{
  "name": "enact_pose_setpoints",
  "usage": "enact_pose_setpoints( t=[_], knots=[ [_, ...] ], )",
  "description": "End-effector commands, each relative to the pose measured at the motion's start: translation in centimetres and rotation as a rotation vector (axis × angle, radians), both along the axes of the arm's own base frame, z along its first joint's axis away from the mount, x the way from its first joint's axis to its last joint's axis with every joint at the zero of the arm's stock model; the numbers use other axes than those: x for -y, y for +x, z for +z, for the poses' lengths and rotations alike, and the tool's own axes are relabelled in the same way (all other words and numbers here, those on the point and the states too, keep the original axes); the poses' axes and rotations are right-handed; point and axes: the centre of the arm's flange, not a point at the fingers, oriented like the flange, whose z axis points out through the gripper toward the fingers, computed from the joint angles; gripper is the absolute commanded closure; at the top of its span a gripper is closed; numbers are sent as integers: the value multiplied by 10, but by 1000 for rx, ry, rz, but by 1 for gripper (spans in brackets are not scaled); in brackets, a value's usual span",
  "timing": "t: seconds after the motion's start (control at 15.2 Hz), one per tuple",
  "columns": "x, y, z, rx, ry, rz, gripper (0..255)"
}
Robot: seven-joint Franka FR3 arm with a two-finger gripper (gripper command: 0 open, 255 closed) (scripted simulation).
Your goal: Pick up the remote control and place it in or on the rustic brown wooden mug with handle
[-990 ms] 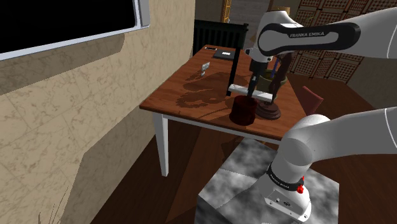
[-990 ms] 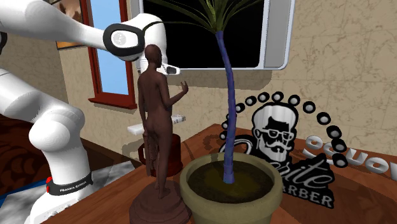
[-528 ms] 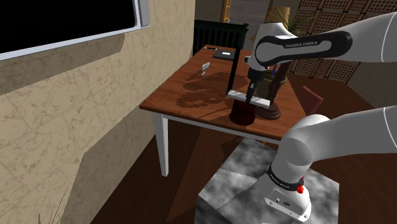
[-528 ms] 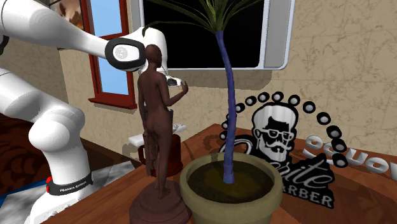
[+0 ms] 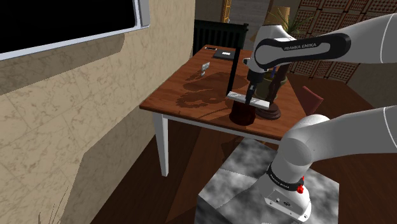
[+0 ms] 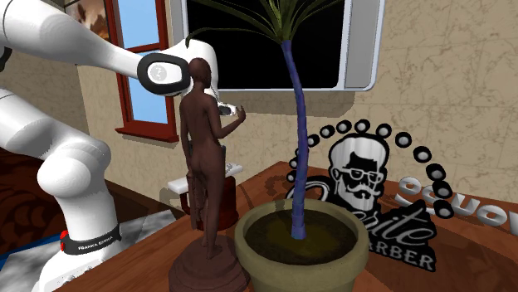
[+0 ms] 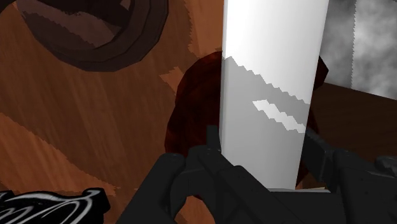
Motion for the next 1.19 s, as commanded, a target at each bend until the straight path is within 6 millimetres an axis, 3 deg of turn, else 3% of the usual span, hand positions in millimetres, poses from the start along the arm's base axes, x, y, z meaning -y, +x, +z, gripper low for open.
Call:
enact_pose_setpoints(
  t=[0.0,0.33,0.59,1.12],
  knots=[
    [0,0,0,0,0,0,0],
    [0,0,0,0,0,0,0],
    [-1,0,50,0,0,0,0],
    [-1,0,50,0,0,0,0]
  ],
)
